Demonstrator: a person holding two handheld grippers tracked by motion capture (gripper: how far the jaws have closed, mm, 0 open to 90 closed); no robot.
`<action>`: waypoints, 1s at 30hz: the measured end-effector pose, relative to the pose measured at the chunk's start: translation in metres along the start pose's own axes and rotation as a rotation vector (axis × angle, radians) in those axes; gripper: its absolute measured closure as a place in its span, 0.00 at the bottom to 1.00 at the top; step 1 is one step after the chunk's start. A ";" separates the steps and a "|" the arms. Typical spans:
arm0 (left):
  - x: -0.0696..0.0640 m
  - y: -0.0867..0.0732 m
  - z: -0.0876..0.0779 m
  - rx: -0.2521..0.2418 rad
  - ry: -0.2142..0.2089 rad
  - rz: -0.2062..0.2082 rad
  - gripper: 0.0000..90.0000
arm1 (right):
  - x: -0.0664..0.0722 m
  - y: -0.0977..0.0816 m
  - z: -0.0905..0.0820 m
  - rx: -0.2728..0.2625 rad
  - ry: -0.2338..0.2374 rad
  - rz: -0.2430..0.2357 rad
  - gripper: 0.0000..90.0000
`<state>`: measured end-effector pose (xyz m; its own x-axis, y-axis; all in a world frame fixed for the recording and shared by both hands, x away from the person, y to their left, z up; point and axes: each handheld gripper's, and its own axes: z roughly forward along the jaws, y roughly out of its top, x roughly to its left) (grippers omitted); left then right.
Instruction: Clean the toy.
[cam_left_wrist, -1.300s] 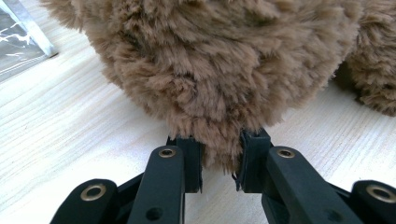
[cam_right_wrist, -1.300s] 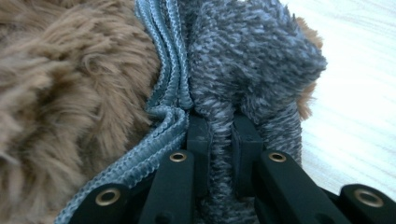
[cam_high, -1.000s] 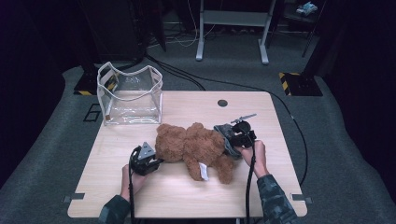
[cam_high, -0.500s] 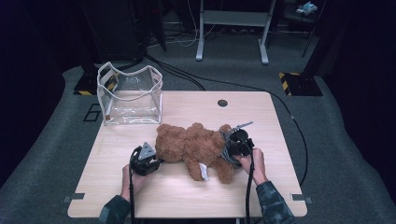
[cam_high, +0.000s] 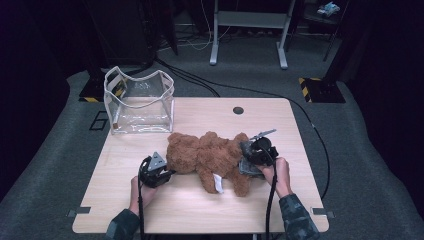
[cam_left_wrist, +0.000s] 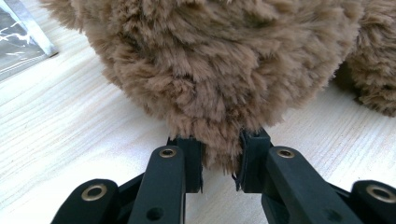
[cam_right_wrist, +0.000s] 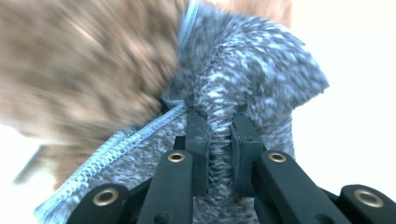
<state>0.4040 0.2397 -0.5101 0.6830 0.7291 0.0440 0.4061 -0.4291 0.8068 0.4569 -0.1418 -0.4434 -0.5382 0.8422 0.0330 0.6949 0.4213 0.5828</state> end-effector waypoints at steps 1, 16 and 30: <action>0.000 0.000 0.000 -0.001 0.000 0.000 0.83 | 0.003 0.004 -0.009 -0.029 -0.011 -0.008 0.89; 0.001 0.004 0.000 -0.007 -0.007 -0.009 0.84 | 0.082 0.056 -0.030 -0.196 0.086 -0.215 0.89; -0.001 0.017 -0.003 -0.045 -0.012 -0.001 0.84 | 0.068 0.048 -0.017 -0.165 0.029 -0.184 0.89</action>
<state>0.4086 0.2337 -0.4950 0.6903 0.7226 0.0363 0.3793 -0.4042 0.8323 0.4454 -0.0698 -0.3993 -0.6637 0.7452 -0.0643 0.4977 0.5041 0.7058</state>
